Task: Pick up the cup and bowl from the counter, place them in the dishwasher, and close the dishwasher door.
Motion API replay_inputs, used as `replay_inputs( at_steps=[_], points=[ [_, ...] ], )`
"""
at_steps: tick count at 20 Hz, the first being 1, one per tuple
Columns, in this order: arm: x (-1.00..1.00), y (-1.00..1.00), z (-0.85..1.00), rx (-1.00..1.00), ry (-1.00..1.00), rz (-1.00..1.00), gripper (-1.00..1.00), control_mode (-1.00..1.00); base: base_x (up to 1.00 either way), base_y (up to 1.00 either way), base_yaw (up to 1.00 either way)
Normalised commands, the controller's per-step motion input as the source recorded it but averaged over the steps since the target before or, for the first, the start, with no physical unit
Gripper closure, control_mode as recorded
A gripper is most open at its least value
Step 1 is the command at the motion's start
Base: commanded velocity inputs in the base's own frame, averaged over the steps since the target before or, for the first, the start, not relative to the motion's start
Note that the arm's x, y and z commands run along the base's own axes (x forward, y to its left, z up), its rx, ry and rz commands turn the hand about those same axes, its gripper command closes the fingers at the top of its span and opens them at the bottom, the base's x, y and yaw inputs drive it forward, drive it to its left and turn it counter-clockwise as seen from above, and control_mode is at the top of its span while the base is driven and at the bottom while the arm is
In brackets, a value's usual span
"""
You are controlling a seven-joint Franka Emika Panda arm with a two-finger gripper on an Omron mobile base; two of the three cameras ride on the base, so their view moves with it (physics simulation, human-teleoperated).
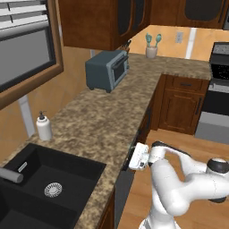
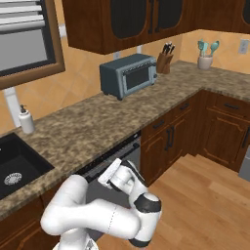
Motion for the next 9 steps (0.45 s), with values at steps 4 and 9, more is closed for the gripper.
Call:
replay_inputs(
  at_steps=[4,9],
  points=[
    [0.43,0.91,-0.99,0.48,-0.04,0.0,-1.0,-1.0,0.0,0.0,0.0],
    [0.55,0.91,-0.95,0.54,0.0,0.0,-1.0,-1.0,0.0,0.0,0.0]
  ],
)
